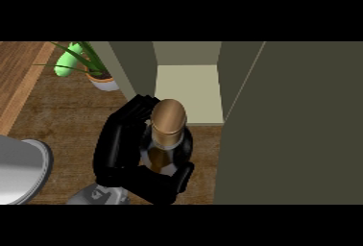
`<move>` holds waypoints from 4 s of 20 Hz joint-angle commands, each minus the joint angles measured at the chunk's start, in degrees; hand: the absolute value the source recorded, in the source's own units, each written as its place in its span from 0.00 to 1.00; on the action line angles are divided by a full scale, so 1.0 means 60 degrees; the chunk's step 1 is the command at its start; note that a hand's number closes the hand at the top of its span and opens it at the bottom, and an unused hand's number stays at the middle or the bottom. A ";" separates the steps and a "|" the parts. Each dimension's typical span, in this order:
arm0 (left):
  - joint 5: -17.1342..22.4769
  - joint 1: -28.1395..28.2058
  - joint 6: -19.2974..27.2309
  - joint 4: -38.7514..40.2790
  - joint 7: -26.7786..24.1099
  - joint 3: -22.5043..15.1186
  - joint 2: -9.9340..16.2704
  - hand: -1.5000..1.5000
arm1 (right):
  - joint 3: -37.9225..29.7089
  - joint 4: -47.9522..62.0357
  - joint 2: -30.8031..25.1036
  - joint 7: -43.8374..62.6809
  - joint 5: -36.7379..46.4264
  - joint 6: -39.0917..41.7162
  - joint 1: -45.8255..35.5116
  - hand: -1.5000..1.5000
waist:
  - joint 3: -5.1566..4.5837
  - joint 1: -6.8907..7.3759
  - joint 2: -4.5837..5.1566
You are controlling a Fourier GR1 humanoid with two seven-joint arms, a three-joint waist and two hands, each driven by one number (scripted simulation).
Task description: Pick up the wine, place it into the cabinet and close the cabinet
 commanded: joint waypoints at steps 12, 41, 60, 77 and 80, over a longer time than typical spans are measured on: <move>-0.0792 -0.2821 0.2344 0.1853 0.0941 -0.0373 -0.0352 1.00 | -0.0321 -0.0891 -0.0017 -0.0542 -0.1323 0.0804 0.1397 0.00 | 0.0002 -0.0034 0.0000; 0.1067 -0.2601 0.2881 0.5804 -0.3399 -0.0931 -0.0353 1.00 | -0.0275 -0.1052 -0.0073 0.0107 -0.1108 0.0357 0.0722 0.00 | -0.0005 -0.0037 0.0010; 0.2341 -0.3634 0.1667 0.8455 -0.5002 0.0664 -0.0349 1.00 | -0.0433 -0.1034 0.0043 0.0299 -0.1212 0.0189 0.0380 0.00 | -0.0008 -0.0132 0.0023; 0.2633 -0.6660 0.0735 1.2925 -0.6173 0.2638 -0.0257 1.00 | 0.0022 -0.0513 0.0228 0.0119 -0.0912 0.0194 -0.0001 0.00 | -0.0013 -0.0275 0.0105; 0.2450 -0.6520 0.0852 1.2671 -0.6473 0.2502 0.0097 1.00 | 0.0026 -0.0411 0.0255 -0.0143 -0.0742 0.0292 0.0266 0.00 | -0.0009 -0.0146 0.0060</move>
